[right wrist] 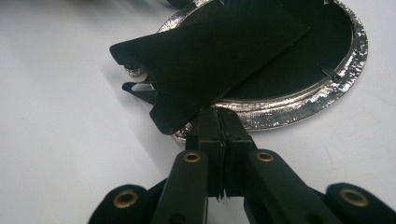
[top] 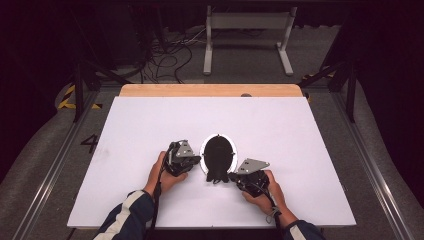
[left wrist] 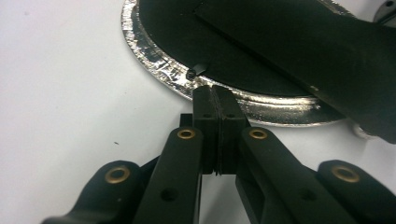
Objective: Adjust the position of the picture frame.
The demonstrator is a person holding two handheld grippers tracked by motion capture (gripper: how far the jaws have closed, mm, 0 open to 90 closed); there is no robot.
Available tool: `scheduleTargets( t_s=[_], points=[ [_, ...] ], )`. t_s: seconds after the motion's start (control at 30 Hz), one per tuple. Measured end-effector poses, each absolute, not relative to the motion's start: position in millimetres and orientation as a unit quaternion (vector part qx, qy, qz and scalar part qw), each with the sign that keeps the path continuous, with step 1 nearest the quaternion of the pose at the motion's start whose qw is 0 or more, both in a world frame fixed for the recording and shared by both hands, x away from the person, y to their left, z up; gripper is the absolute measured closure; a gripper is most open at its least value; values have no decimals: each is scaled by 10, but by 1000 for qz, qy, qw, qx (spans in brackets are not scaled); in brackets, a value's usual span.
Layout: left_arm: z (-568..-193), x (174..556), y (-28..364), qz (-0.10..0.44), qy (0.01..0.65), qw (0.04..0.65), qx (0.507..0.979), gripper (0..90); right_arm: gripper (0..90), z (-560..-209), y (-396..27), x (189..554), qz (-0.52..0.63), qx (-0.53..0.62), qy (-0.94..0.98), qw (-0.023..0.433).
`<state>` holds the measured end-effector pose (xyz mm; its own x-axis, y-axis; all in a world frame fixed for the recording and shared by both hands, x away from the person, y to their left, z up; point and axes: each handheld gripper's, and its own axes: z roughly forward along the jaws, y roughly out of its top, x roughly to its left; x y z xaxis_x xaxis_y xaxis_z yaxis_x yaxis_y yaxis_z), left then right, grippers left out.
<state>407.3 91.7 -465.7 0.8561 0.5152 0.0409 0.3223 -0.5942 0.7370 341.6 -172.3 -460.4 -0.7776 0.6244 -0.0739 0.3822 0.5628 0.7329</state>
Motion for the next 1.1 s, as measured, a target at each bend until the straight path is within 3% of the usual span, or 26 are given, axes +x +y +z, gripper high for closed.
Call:
scheduleTargets(
  t_s=[0.33, 0.67, 1.1],
  points=[
    [-4595, 4011, 926, 118, 227, 399, 881, 855, 744, -4587, -1847, 3447, 375, 299, 866, 141],
    [-4433, 3862, 1108, 123, 221, 420, 871, 756, 691, -4503, -2053, 3434, 398, 313, 853, 126],
    [-4214, 3549, 1575, 184, 228, 418, 860, 497, 676, -4408, -2132, 3299, 392, 308, 856, 135]
  ],
)
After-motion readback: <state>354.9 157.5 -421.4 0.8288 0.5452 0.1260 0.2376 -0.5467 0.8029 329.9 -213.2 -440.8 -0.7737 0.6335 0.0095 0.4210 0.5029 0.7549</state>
